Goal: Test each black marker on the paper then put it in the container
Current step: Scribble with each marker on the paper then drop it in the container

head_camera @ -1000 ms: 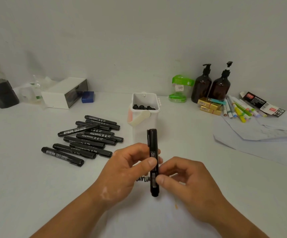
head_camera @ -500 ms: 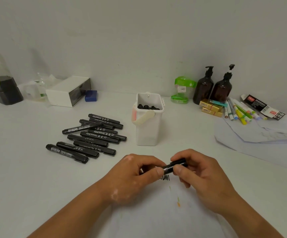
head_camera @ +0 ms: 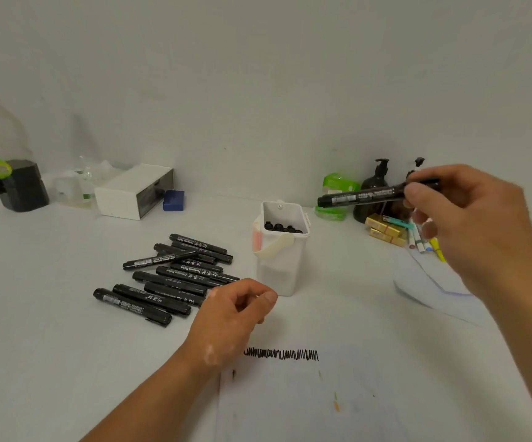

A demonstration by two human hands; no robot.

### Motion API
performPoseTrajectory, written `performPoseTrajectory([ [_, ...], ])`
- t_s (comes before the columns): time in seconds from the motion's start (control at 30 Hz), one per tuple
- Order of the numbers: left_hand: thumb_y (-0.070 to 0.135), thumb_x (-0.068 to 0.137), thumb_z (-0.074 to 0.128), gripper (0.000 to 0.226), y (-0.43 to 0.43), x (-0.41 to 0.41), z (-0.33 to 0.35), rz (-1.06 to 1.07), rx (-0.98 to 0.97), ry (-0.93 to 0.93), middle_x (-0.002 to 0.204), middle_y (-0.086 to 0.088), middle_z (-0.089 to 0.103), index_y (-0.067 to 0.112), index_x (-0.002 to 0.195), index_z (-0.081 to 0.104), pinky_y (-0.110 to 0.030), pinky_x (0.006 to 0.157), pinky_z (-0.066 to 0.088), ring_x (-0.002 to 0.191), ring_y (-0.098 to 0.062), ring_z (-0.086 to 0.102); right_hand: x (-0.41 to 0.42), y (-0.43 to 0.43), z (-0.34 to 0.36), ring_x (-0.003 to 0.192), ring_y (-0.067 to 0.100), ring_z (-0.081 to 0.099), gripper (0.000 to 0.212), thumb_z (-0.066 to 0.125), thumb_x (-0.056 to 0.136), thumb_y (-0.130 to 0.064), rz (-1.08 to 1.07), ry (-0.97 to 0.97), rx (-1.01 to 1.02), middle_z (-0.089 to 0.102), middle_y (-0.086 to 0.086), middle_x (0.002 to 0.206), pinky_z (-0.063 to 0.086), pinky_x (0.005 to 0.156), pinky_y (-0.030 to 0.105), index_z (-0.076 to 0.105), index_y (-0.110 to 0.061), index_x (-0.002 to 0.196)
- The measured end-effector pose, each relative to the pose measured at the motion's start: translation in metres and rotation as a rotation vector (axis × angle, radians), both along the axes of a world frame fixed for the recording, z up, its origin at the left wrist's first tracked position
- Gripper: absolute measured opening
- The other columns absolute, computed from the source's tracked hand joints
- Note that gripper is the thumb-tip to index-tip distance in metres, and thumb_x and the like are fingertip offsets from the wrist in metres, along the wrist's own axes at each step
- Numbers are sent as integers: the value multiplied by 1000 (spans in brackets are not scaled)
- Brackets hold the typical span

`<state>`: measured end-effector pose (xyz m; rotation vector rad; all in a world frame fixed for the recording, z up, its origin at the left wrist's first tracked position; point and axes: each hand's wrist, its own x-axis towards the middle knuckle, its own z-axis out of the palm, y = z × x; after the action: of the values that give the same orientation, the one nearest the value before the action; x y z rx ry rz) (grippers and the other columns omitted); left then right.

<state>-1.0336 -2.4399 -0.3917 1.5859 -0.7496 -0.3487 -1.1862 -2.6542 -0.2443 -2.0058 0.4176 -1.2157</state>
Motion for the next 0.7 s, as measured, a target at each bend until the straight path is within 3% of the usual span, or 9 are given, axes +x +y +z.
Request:
performPoseTrajectory([
  [0.13, 28, 91, 69, 11, 0, 4, -3, 9, -10, 6, 59, 6, 58, 27, 83, 75, -16, 58, 42, 56, -2, 53, 45, 10, 37, 65, -2, 65, 4, 75, 85, -36, -72, 250, -310, 71, -12, 69, 40, 55, 2, 75, -35, 89],
  [0.17, 27, 91, 69, 11, 0, 5, -4, 10, -10, 6, 60, 6, 58, 28, 83, 75, -17, 59, 43, 57, -2, 53, 57, 14, 42, 69, -3, 64, 3, 74, 86, -36, -82, 316, -378, 70, -14, 71, 38, 55, 1, 74, -36, 89],
  [0.23, 25, 92, 69, 12, 0, 7, -6, 8, -10, 8, 61, 5, 57, 30, 83, 76, -18, 59, 43, 58, -3, 53, 80, 21, 46, 74, 6, 64, 6, 72, 87, -35, -85, 429, -481, 69, -15, 78, 40, 62, 8, 75, -34, 92],
  [0.37, 30, 89, 70, 8, -1, 9, -7, 0, -23, 3, 60, 5, 55, 31, 83, 76, -18, 58, 43, 58, -4, 51, 119, 27, 41, 83, 19, 63, 9, 70, 88, -35, -70, 628, -584, 70, -7, 89, 56, 79, 34, 75, -30, 95],
  [0.5, 26, 90, 71, 11, -1, 10, -8, -1, -28, 3, 58, 8, 54, 32, 82, 76, -17, 56, 41, 56, -4, 50, 146, 28, 25, 86, 19, 60, 3, 71, 88, -33, -37, 748, -608, 73, -2, 100, 58, 82, 38, 72, -31, 91],
  [0.63, 24, 90, 71, 12, -2, 10, -8, -4, -31, 0, 57, 9, 53, 32, 81, 75, -17, 55, 41, 54, -4, 47, 167, 28, 9, 91, 22, 64, 20, 65, 91, -30, -32, 856, -604, 75, 4, 101, 59, 83, 39, 78, -16, 97],
  [0.7, 25, 90, 71, 11, -2, 10, -8, -6, -35, 0, 57, 9, 53, 32, 82, 75, -17, 55, 41, 54, -4, 47, 175, 29, 2, 84, 24, 65, 35, 59, 93, -38, -7, 891, -555, 75, 8, 90, 58, 73, 39, 77, -8, 94],
])
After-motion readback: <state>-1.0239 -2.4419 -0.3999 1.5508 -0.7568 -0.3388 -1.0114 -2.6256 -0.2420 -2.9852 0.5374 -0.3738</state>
